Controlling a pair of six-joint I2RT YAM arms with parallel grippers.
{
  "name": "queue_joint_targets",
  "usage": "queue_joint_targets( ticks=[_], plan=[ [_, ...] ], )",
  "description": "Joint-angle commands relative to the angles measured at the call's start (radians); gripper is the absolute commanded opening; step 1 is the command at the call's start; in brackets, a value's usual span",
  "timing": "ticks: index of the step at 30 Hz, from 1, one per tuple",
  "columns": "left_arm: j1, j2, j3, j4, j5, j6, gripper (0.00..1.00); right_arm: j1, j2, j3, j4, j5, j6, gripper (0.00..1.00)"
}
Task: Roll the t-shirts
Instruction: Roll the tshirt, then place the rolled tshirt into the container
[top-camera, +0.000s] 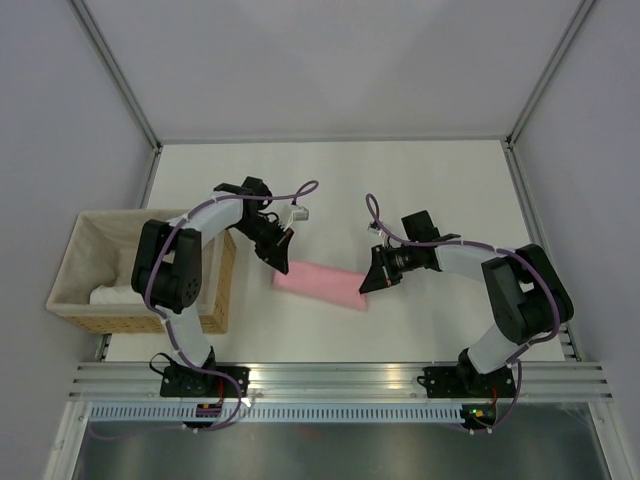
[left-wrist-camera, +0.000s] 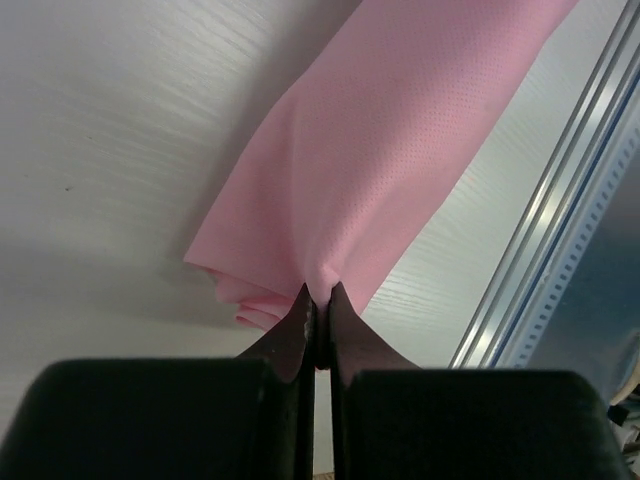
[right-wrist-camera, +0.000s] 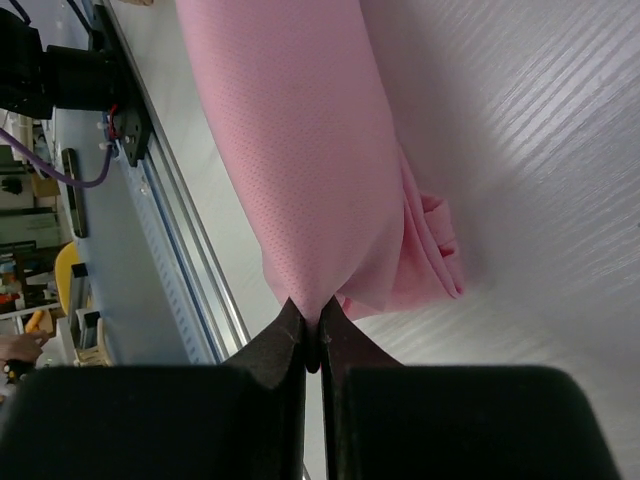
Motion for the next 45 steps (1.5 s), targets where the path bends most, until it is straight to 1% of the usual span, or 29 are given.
queue_joint_targets(
  ticks=[1,2,3,5,6,8,9,11,12,13,15,16,18,19,21,23,26,27,28,31,33,35,37,38,39,41,42,45],
  plan=[
    [0.019,-0.049,-0.009,-0.064,0.019,0.004,0.02,-0.004,-0.014,-0.005,0.026,-0.062,0.049,0.0],
    [0.02,-0.04,-0.005,-0.05,0.007,-0.004,0.02,-0.007,0.0,-0.001,0.027,-0.06,0.046,0.0],
    [0.022,-0.011,0.004,-0.033,-0.028,-0.043,0.02,-0.01,0.015,0.004,0.033,-0.062,0.056,0.0],
    [0.026,0.021,0.055,-0.009,-0.056,-0.079,0.07,-0.038,0.078,0.022,0.047,-0.049,0.078,0.0],
    [0.028,0.039,0.076,-0.003,-0.079,-0.118,0.08,-0.048,0.101,0.031,0.038,-0.039,0.077,0.0],
    [0.028,0.073,0.115,0.023,-0.103,-0.164,0.08,-0.076,0.17,0.074,-0.04,0.013,0.042,0.02],
    [0.028,0.081,0.118,0.033,-0.109,-0.175,0.08,-0.079,0.17,0.074,-0.056,0.03,0.04,0.04],
    [0.026,0.104,0.132,0.039,-0.129,-0.191,0.03,-0.085,0.196,0.09,-0.076,0.087,0.046,0.12],
    [0.026,0.109,0.133,0.039,-0.133,-0.192,0.02,-0.087,0.201,0.096,-0.086,0.107,0.056,0.19],
    [0.026,0.109,0.13,0.037,-0.136,-0.191,0.02,-0.088,0.201,0.102,-0.111,0.119,0.057,0.29],
    [0.025,0.099,0.121,0.039,-0.123,-0.183,0.02,-0.09,0.167,0.101,-0.1,0.127,0.055,0.34],
    [0.025,0.095,0.115,0.037,-0.12,-0.18,0.02,-0.091,0.146,0.085,-0.087,0.129,0.063,0.4],
    [0.023,0.086,0.11,0.037,-0.108,-0.179,0.02,-0.091,0.077,0.065,-0.06,0.138,0.066,0.47],
    [0.023,0.083,0.109,0.037,-0.103,-0.18,0.03,-0.093,0.055,0.061,-0.059,0.15,0.066,0.58],
    [0.025,0.067,0.098,0.037,-0.099,-0.18,0.03,-0.093,-0.003,0.048,-0.053,0.161,0.067,0.65],
    [0.023,0.06,0.092,0.039,-0.102,-0.183,0.03,-0.092,-0.034,0.033,-0.04,0.169,0.084,0.67],
    [0.023,0.05,0.083,0.039,-0.103,-0.188,0.05,-0.091,-0.083,-0.005,0.027,0.164,0.148,0.68],
    [0.023,0.047,0.08,0.039,-0.103,-0.188,0.06,-0.09,-0.101,-0.022,0.073,0.156,0.164,0.69],
    [0.023,0.046,0.078,0.039,-0.108,-0.188,0.07,-0.088,-0.109,-0.027,0.091,0.158,0.178,0.73],
    [0.023,0.043,0.076,0.043,-0.12,-0.186,0.09,-0.075,-0.114,-0.045,0.18,0.195,0.242,0.74],
    [0.023,0.043,0.076,0.045,-0.126,-0.183,0.1,-0.064,-0.08,-0.05,0.278,0.224,0.312,0.73],
    [0.023,0.04,0.08,0.045,-0.134,-0.182,0.16,-0.052,-0.036,-0.054,0.364,0.253,0.384,0.71],
    [0.023,0.032,0.081,0.045,-0.14,-0.179,0.2,-0.033,-0.006,-0.061,0.415,0.254,0.422,0.65],
    [0.023,0.03,0.08,0.046,-0.148,-0.174,0.22,-0.029,0.021,-0.073,0.459,0.248,0.44,0.61],
    [0.023,0.026,0.08,0.045,-0.152,-0.174,0.25,-0.023,0.034,-0.077,0.472,0.241,0.467,0.5],
    [0.023,0.017,0.072,0.048,-0.169,-0.169,0.3,-0.021,0.064,-0.081,0.458,0.23,0.465,0.38],
    [0.025,0.014,0.072,0.051,-0.177,-0.168,0.33,-0.021,0.069,-0.082,0.452,0.224,0.449,0.31],
    [0.025,-0.003,0.064,0.071,-0.2,-0.172,0.38,-0.021,0.063,-0.097,0.454,0.227,0.434,0.24]
  ],
)
